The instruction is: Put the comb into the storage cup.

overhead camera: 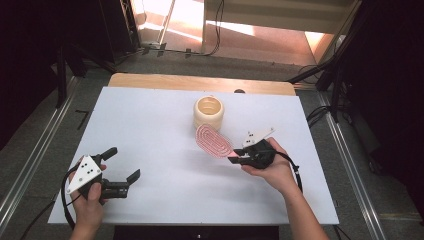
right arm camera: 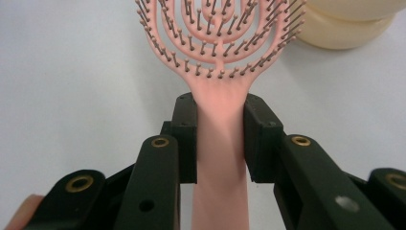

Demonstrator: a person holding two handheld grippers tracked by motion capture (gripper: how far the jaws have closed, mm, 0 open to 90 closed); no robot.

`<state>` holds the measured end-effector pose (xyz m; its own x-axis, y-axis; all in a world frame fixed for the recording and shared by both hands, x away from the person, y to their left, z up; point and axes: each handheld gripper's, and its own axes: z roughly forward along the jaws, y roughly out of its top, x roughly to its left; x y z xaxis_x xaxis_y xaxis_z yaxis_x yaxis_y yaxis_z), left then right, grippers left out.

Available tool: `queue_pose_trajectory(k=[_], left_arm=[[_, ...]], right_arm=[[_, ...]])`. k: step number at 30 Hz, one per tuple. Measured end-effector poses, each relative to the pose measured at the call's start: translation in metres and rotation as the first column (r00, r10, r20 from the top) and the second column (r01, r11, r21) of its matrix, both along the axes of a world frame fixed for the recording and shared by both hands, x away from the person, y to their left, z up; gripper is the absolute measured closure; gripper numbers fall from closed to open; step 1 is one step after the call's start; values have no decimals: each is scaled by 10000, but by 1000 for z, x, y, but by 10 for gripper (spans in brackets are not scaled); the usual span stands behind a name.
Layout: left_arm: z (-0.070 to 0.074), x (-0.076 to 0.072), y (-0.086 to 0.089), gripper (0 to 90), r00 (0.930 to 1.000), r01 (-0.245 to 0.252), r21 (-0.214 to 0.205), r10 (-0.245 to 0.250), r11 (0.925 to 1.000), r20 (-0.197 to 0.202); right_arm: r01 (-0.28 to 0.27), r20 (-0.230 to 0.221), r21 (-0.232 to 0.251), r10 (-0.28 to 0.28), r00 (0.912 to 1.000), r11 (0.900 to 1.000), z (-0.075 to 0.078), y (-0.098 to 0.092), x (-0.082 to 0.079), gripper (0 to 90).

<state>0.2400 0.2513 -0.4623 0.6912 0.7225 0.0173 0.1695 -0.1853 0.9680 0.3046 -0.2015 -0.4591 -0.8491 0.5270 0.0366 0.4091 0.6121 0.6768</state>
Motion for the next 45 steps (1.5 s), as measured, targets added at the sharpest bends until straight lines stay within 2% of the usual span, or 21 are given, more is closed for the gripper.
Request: queue_pose_trajectory(k=[4, 5, 6, 7, 8, 9, 10, 13, 16, 17, 22, 27, 35, 45], left_arm=[[9, 7, -9, 0, 9985, 490, -581, -502, 9971, -199], [13, 10, -17, 0, 9976, 636, -510, -648, 9967, -239], [13, 10, -17, 0, 9976, 636, -510, -648, 9967, -239], [17, 13, -25, 0, 9958, 891, -400, -899, 9952, -168], [17, 13, -25, 0, 9958, 891, -400, -899, 9952, -168], [22, 14, -33, 0, 9938, 1102, -349, -1106, 9933, -113], [22, 14, -33, 0, 9938, 1102, -349, -1106, 9933, -113], [28, 18, -48, 0, 9900, 1411, -270, -1410, 9896, 37], [31, 19, -54, 0, 9885, 1513, -267, -1511, 9881, 97], [34, 22, -59, 0, 9869, 1616, -404, -1613, 9860, 100], [37, 27, -70, 0, 9854, 1702, -492, -1698, 9842, 115], [44, 34, -82, 0, 9860, 1668, -924, -1658, 9816, 187], [49, 43, -95, 0, 9863, 1652, -1150, -1641, 9795, 189], [45, 47, -105, 0, 9860, 1668, -769, -1659, 9830, 183]], right_arm=[[4, 81, 304, -7, 10000, 9995, 3, 0, 0, 678], [-3, 102, 340, 0, 9999, 9994, 4, 0, -1, 678], [-3, 102, 340, 0, 9999, 9994, 4, 0, -1, 678], [26, 171, 389, -32, 9998, 9992, 5, 1, -1, 678], [26, 171, 389, -32, 9998, 9992, 5, 1, -1, 678], [123, 217, 422, -132, 9997, 9990, 5, 2, -1, 678], [152, 197, 499, -162, 9997, 9986, 5, 2, -1, 678], [195, 247, 634, -211, 9995, 9978, 6, 2, -2, 678], [176, 342, 732, -202, 9992, 9972, 6, 2, -2, 678], [175, 375, 833, -207, 9991, 9964, 7, 2, -2, 678], [240, 558, 1126, -304, 9980, 9934, 8, 2, -3, 678], [367, 762, 1322, -471, 9960, 9905, 10, 2, -5, 678], [449, 1033, 1559, -615, 9927, 9868, 9, 4, -9, 678], [600, 1292, 1858, -850, 9880, 9807, 7, 7, -13, 678]])
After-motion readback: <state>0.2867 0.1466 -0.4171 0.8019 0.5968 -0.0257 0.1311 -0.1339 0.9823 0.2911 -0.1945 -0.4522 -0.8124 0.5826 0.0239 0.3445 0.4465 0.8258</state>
